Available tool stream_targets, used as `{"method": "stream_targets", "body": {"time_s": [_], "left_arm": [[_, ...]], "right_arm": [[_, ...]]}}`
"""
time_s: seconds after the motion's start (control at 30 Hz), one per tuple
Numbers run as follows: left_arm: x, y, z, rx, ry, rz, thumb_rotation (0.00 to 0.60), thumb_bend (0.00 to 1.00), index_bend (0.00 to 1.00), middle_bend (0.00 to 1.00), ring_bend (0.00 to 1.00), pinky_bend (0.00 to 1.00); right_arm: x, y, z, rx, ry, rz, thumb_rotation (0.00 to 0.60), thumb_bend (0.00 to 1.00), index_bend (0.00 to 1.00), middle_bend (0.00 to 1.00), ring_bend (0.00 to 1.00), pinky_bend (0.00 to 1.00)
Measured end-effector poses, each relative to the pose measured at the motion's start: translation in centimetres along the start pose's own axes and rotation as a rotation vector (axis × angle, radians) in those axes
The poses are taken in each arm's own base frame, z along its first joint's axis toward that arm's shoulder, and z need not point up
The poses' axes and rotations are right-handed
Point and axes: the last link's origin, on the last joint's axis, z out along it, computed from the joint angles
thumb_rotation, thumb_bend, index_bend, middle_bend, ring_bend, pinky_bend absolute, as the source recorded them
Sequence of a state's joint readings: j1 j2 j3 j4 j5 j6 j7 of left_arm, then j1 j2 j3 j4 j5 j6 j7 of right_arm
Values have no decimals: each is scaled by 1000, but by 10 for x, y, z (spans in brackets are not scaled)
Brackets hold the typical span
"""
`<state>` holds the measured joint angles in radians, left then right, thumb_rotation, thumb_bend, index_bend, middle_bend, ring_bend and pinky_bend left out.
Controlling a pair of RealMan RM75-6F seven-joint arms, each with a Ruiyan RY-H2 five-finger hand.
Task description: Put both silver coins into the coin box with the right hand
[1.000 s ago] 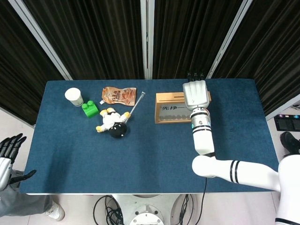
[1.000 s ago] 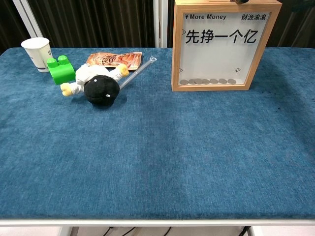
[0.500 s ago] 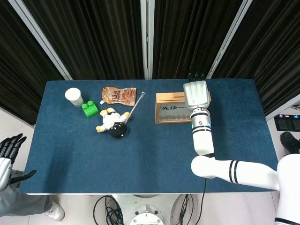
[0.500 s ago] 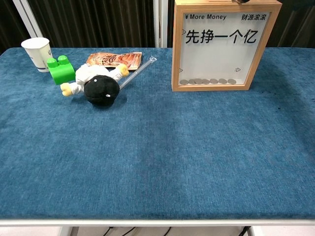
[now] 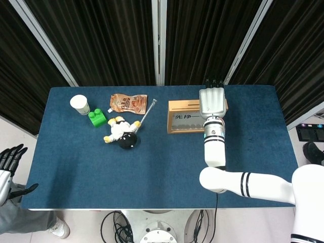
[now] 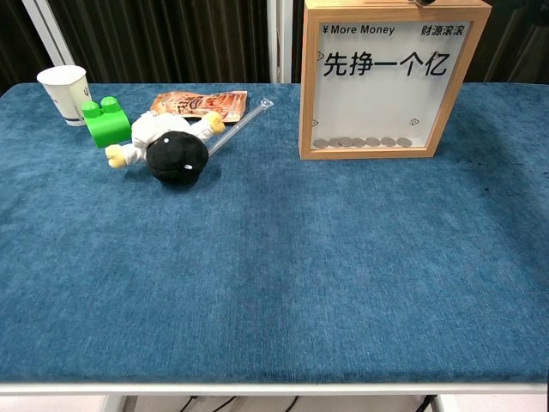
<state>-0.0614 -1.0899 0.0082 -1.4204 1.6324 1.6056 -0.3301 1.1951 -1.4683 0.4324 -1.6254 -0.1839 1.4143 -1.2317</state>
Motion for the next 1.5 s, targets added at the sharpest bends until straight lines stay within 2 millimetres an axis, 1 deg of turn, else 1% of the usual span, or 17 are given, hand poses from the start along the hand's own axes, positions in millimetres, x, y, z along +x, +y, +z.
{"method": "stream_targets", "body": {"time_s": [0.53, 0.6, 0.63, 0.7, 0.8, 0.87, 0.97, 1.07, 1.13, 1.33, 1.5], "left_arm": [[3, -3, -3, 2, 7, -4, 600, 58, 56, 7, 0, 0], [3, -3, -3, 2, 7, -4, 600, 58, 56, 7, 0, 0], [3, -3, -3, 2, 6, -4, 600, 58, 56, 7, 0, 0], [3, -3, -3, 3, 6, -5, 600, 58, 56, 7, 0, 0], [3, -3, -3, 3, 7, -6, 600, 58, 56, 7, 0, 0], [3, -3, -3, 3, 8, -6, 600, 58, 56, 7, 0, 0], [3, -2, -3, 2, 8, -5, 600, 58, 56, 7, 0, 0], [3, -2, -2, 2, 8, -4, 600, 58, 56, 7, 0, 0], [3, -2, -2, 3, 8, -4, 600, 58, 56, 7, 0, 0], [3, -1, -2, 2, 9, -3, 600, 58, 56, 7, 0, 0], [4, -1, -3, 6, 15, -2, 600, 58, 56, 7, 0, 0]], "right_arm": [[-3, -9, 1, -17, -9, -8, 600, 384, 788, 79, 0, 0], [-3, -10, 1, -17, -10, -9, 600, 384, 766, 78, 0, 0], [-3, -10, 1, -17, -11, -9, 600, 383, 747, 76, 0, 0], [-3, -9, 1, -16, -14, -9, 600, 383, 671, 68, 0, 0], [-3, -9, 0, -14, -20, -11, 600, 381, 483, 45, 0, 0], [-3, -8, 0, -8, -23, -12, 600, 377, 305, 30, 0, 0], [-2, -8, -1, 1, -23, -6, 600, 374, 142, 12, 0, 0], [-1, -7, -1, 13, -15, 3, 600, 371, 15, 0, 0, 0], [-1, -7, -1, 22, -9, 12, 600, 371, 0, 0, 0, 0], [3, -4, -4, 57, 25, 58, 600, 370, 0, 0, 0, 0], [10, 9, -17, 108, 86, 118, 600, 356, 0, 0, 0, 0]]}}
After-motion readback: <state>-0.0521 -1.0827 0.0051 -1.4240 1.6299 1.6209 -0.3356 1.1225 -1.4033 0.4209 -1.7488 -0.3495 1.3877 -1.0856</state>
